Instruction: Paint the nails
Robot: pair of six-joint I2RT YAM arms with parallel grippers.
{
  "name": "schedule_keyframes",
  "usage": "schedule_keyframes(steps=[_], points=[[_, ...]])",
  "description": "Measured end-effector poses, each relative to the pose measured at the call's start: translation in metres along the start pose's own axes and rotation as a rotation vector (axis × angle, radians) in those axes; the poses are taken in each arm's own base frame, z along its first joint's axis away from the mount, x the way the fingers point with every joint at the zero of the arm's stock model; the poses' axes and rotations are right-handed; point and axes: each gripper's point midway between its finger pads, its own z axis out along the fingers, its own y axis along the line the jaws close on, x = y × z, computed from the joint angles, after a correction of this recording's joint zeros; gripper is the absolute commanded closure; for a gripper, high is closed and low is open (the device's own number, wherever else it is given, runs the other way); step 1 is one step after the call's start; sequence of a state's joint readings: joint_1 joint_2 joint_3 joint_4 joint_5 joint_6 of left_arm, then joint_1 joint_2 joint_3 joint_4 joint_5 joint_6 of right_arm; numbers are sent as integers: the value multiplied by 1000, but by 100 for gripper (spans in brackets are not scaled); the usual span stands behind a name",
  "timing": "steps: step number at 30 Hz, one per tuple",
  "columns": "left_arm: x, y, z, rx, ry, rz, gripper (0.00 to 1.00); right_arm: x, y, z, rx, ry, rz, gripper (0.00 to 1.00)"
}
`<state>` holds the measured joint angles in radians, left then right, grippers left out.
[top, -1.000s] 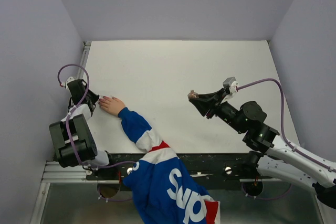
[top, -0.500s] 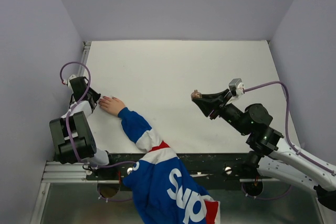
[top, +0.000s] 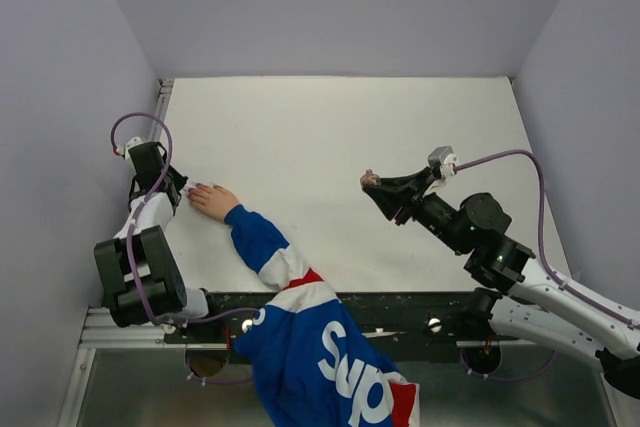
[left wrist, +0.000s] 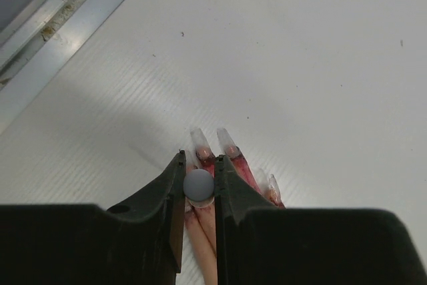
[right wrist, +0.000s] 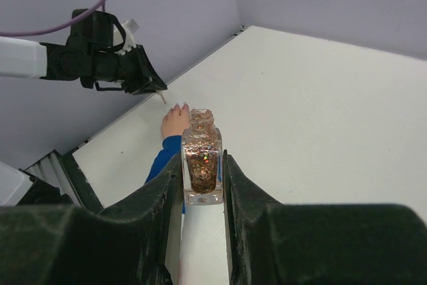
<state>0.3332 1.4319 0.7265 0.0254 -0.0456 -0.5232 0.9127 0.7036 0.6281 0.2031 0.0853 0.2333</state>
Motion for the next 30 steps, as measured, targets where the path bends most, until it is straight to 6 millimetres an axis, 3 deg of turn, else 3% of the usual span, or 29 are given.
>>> schedule_keyframes(steps=[8,14,18,22,30], points=[[-44,-13,-53,35,-122,84,100,8,1,19,5,53,-14,99],[-102,-39,-98,90,-237,175,100,17,5,31,-18,88,-14,99],[-112,-43,-114,104,-266,228,100,24,6,38,-25,113,-14,99],[-102,-37,-103,80,-207,274,100,27,7,45,-26,136,-15,99],[-60,-10,-45,9,-6,437,100,26,7,44,-19,159,-16,99]])
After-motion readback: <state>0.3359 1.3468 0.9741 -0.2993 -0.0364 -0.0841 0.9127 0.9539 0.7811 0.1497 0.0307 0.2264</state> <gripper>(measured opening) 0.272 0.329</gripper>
